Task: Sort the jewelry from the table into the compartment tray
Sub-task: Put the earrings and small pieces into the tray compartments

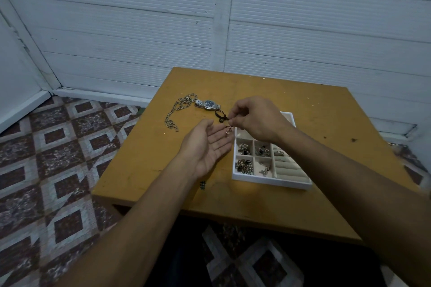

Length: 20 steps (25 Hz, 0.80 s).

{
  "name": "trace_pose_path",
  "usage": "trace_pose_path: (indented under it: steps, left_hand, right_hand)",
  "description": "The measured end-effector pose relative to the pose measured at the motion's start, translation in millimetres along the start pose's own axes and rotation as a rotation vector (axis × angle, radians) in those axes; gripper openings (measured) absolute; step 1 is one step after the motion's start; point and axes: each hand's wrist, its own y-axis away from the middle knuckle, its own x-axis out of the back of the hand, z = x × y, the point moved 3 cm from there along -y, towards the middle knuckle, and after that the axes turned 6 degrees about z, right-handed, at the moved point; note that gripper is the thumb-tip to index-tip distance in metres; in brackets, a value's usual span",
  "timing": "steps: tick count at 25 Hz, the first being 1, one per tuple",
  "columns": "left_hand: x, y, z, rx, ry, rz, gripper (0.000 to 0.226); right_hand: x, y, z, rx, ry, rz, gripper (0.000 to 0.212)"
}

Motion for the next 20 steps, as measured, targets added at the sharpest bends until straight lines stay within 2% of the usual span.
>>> trace_pose_path:
  steps: [11,20]
  left_hand:
    - [-14,4,-4,0.057,0.036,-0.065,0.041]
    - [-25,8,-15,0.094,-0.026,-0.091,0.042]
  right_hand:
    - [16,3,6,0.001,0.026,0.012,0.005]
    - [23,15,17,-0.032,0.037,0.038,0.004]
